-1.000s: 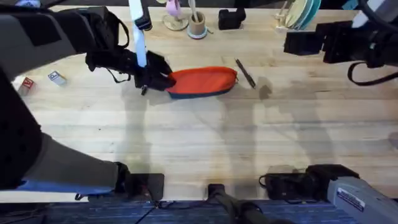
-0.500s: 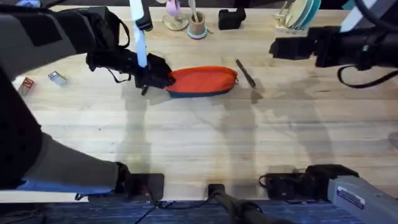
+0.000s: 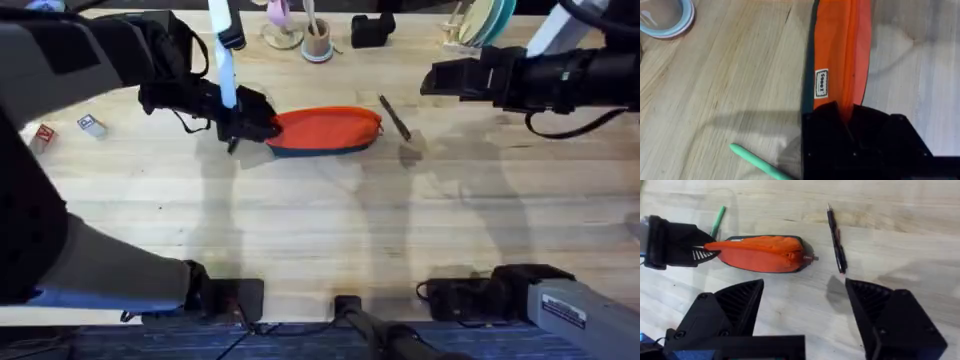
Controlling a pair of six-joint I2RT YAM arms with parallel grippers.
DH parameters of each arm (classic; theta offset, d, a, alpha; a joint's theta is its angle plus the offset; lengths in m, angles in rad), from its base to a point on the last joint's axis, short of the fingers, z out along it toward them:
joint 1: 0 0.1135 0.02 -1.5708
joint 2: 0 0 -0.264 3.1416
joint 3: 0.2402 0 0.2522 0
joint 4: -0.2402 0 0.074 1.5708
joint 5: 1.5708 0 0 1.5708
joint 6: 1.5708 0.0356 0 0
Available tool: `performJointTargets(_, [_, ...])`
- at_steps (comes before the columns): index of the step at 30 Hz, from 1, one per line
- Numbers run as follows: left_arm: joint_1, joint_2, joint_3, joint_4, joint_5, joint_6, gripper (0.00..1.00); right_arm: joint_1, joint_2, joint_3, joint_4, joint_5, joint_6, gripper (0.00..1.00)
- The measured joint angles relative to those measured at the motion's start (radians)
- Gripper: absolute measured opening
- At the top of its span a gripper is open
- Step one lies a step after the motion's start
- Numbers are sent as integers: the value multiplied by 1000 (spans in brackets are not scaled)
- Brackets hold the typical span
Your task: Unzip the bag, pick up the pens from the table one at a time and place them inside, then zip the bag closed.
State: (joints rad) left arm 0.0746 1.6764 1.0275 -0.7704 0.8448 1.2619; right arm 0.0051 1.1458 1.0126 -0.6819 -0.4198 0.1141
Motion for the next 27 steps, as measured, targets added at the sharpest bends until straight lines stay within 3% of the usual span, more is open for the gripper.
performJointTargets(6, [0, 0, 0, 0, 0, 0, 44, 0, 0, 0, -2, 0, -58, 997])
performJointTargets(17, [0, 0, 0, 0, 0, 0, 44, 44, 0, 0, 1, 0, -556, 997])
performJointTargets(27, [0, 0, 0, 0, 0, 0, 44, 44, 2, 0, -1, 0, -695, 997])
